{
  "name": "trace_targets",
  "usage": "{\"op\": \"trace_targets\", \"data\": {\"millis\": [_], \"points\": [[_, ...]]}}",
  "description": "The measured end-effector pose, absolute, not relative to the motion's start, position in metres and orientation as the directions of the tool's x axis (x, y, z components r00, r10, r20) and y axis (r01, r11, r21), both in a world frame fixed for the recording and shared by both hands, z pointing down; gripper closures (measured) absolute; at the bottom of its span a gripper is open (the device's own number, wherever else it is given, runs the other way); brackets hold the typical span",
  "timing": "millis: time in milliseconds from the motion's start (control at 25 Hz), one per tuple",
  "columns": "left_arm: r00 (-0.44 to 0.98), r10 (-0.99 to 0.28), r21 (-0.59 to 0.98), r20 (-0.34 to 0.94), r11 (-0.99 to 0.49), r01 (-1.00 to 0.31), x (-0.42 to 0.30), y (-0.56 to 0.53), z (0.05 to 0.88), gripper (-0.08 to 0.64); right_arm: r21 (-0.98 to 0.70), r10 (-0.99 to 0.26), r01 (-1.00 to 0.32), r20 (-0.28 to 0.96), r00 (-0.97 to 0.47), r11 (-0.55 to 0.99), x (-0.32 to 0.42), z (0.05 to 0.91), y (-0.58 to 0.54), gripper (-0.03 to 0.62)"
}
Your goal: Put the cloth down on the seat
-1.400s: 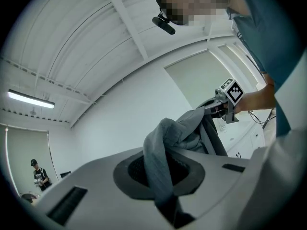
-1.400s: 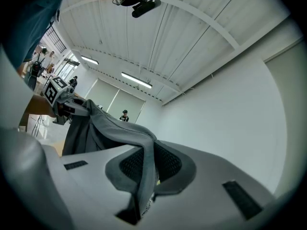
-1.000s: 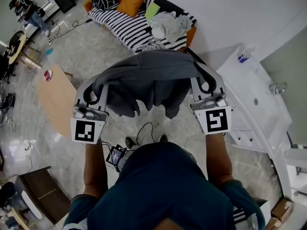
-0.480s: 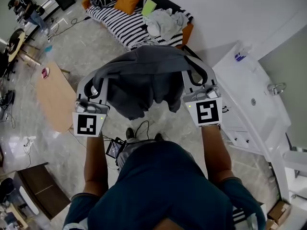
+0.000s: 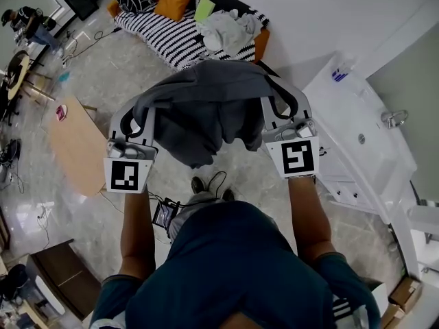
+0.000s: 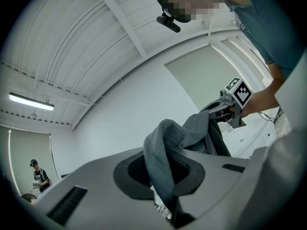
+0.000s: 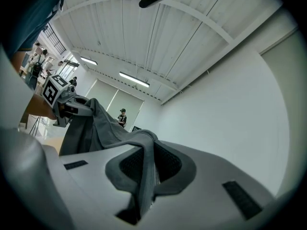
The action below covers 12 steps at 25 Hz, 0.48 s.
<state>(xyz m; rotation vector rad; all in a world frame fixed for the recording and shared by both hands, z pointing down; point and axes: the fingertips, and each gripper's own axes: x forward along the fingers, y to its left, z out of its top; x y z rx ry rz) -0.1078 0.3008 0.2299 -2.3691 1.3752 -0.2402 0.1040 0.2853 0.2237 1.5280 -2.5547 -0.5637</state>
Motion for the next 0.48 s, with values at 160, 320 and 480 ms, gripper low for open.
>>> {"op": "trace_targets", "data": {"millis": [160,320,480], "points": [[0.515,-0.856,-0.408,-0.048,-0.454,-0.792,-0.110,0.291,0.228,0.532,0.368,-0.878,-0.834,-0.088,-0.471,0.410,0.103,0.224,0.280,0.561],[0.535,-0.844,-0.408,-0.047,-0.472,-0.781,-0.118,0.281,0.228,0.532,0.366,-0.887,-0.844,-0.093,-0.452,0.391,0.095,0.222,0.274,0.561],[0.554,-0.831,-0.406,-0.055,-0.488,-0.773,-0.129,0.269,0.222,0.532,0.365,-0.899,-0.854,-0.089,-0.430,0.372,0.086,0.219,0.268,0.561]]}}
